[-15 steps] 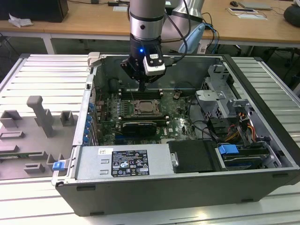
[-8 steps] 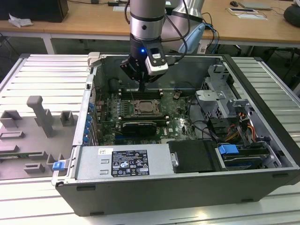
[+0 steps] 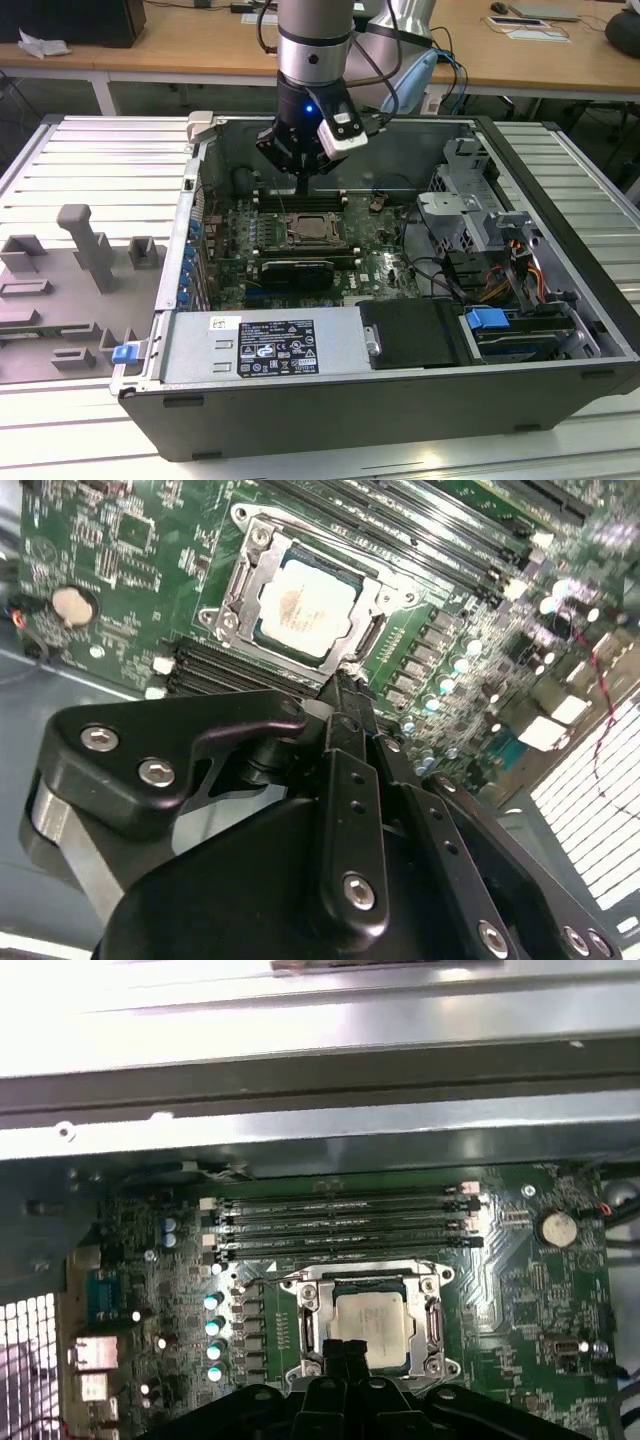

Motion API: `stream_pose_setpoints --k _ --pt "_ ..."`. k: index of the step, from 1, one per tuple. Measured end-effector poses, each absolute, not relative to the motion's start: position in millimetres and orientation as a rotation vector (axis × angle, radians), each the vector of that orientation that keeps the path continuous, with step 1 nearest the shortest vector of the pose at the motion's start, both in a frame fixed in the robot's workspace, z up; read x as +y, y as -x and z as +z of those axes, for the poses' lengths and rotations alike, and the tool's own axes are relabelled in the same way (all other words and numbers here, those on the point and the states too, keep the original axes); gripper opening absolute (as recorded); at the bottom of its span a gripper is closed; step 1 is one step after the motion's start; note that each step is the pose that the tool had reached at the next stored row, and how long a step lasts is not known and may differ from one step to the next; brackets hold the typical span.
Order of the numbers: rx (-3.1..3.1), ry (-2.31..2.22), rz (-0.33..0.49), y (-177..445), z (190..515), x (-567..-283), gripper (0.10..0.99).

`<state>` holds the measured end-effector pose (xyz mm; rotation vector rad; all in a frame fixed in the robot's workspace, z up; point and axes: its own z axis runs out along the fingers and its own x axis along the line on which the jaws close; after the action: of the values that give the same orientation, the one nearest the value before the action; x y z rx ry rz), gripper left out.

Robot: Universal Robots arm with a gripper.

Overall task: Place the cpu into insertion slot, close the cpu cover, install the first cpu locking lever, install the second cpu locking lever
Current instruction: 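Install the first cpu locking lever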

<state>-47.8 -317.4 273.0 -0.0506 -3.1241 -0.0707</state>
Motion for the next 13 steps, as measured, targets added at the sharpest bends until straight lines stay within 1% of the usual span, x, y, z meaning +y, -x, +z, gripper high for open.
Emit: stream_pose_setpoints --k 4,13 --pt "-3.12 -0.107 -0.069 48.0 273.0 -317.4 0.106" --pt "-3.145 -0.12 -0.07 77.6 271.4 -317.4 0.106"
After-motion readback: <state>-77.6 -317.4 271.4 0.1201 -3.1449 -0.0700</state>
